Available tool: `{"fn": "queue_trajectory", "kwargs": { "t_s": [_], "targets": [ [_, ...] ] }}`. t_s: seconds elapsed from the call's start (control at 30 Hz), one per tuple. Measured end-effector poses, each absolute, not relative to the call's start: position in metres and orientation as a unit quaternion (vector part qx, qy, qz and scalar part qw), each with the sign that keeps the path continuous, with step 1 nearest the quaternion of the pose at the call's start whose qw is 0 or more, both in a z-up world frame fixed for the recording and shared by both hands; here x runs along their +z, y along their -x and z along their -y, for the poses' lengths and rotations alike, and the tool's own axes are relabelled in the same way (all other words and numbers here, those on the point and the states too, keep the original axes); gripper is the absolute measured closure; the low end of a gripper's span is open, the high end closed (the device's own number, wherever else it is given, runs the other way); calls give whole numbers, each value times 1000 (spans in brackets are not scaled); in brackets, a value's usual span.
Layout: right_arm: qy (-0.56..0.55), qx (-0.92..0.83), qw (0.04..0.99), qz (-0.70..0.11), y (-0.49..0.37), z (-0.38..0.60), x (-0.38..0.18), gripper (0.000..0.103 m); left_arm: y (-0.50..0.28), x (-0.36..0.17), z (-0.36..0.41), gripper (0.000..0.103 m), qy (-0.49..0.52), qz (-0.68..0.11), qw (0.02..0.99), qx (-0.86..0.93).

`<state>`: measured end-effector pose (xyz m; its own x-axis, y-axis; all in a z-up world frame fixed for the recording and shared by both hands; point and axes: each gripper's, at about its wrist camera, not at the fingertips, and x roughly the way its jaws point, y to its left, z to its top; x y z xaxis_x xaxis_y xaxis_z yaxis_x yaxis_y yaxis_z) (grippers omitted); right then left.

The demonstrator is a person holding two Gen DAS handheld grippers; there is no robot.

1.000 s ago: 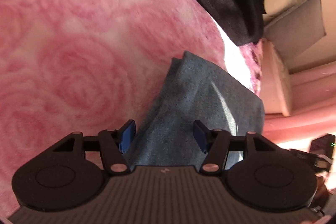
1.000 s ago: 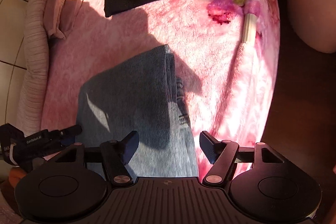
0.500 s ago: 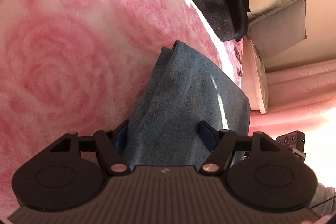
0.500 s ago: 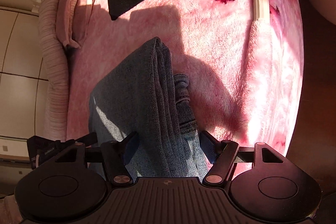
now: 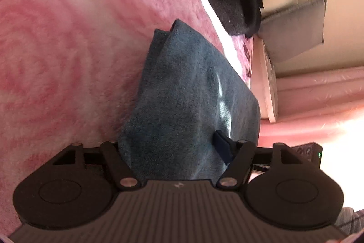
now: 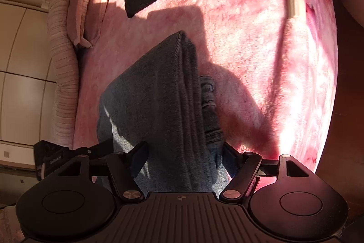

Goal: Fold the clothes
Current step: 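Lower both grippers onto the folded jeans and close them on its edges, then lift the folded jeans with both grippers and carry it toward the towel stack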

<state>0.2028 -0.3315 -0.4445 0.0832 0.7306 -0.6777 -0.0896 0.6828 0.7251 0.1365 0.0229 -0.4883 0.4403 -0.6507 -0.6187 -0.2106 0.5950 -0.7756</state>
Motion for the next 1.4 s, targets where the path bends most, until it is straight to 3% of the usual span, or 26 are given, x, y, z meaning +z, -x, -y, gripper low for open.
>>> {"fn": "queue_trajectory", "kwargs": {
  "t_s": [0.17, 0.27, 0.53, 1.0, 1.23, 1.4],
  "targets": [
    [-263, 293, 698, -598, -191, 333, -434, 63, -132, -478, -9, 61, 406, -494, 754, -149],
    [-262, 290, 704, -592, -184, 334, -428, 75, -121, -462, -5, 65, 400, -482, 765, -151],
    [-247, 330, 708, -573, -147, 321, -382, 78, -48, -407, -14, 67, 420, -432, 789, -121],
    [-214, 443, 674, -551, -8, 272, -260, 78, 182, -261, -42, 67, 449, -335, 829, 8],
    [-171, 544, 619, -540, 58, 214, -202, 78, 309, -192, -45, 67, 459, -267, 841, 102],
    [-123, 619, 559, -537, 114, 175, -178, 78, 399, -174, -25, 67, 478, -205, 832, 193]
  ]
}}
